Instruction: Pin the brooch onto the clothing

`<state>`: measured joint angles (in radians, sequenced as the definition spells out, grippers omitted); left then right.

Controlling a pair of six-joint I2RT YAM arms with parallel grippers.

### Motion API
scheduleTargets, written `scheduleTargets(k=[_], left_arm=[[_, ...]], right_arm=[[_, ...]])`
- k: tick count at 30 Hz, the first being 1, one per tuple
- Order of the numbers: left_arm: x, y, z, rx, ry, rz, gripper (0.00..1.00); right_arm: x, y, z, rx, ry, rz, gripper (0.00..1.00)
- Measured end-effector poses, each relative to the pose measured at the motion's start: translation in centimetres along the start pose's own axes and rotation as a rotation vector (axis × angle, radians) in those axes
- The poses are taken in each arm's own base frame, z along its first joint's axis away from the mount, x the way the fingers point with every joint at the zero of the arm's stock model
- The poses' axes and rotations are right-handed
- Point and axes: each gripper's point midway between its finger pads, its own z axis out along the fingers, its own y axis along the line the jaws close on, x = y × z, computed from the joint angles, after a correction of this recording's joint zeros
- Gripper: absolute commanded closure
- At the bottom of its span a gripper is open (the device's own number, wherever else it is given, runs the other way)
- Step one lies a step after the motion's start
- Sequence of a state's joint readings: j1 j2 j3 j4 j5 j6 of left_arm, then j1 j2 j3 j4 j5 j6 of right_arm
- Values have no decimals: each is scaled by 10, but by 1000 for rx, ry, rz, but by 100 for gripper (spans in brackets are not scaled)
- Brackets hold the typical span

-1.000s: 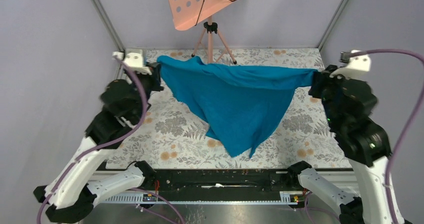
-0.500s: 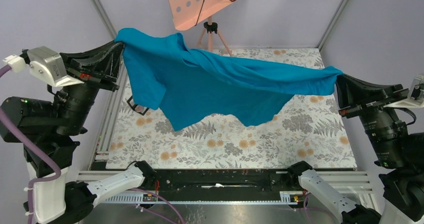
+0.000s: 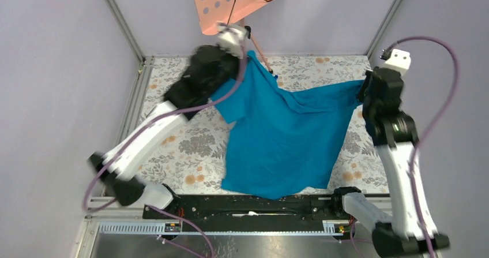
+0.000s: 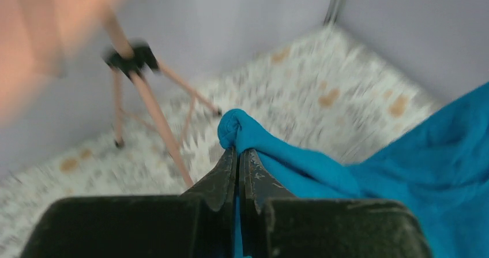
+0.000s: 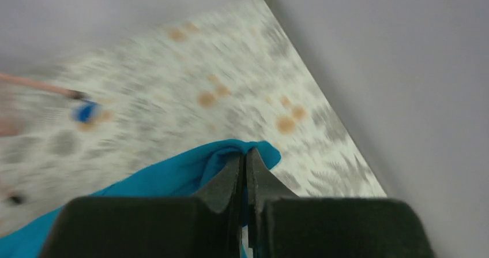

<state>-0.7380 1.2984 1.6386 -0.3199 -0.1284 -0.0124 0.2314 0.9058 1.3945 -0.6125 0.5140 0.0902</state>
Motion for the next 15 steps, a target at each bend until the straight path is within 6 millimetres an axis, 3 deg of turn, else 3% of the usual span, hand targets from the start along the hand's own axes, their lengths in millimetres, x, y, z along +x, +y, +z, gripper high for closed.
scheduleTargets(k=[1, 2, 3, 4, 5, 7, 9, 11, 15], left_arm=[[40, -2, 31, -16, 88, -2, 99], [77, -2, 55, -31, 165, -1, 88], [116, -2, 75, -52, 242, 2, 69], [155, -1, 90, -72, 318, 9, 43], [200, 1, 104, -99, 402, 5, 26], [270, 3, 118, -138, 534, 5, 18], [311, 4, 122, -155, 612, 8, 15], [330, 3, 122, -162, 649, 0, 13], [311, -11, 122, -125, 590, -35, 12]], right_arm=[[25, -12, 25, 77, 79, 3, 100], [51, -27, 47, 152, 158, 14, 92], [76, -40, 66, 216, 235, 24, 77], [103, -51, 83, 268, 315, 36, 53], [129, -62, 98, 313, 398, 49, 34], [173, -76, 124, 375, 541, 77, 19], [201, -77, 138, 382, 639, 98, 14], [219, -68, 147, 346, 701, 119, 11], [218, -44, 147, 228, 714, 183, 15]])
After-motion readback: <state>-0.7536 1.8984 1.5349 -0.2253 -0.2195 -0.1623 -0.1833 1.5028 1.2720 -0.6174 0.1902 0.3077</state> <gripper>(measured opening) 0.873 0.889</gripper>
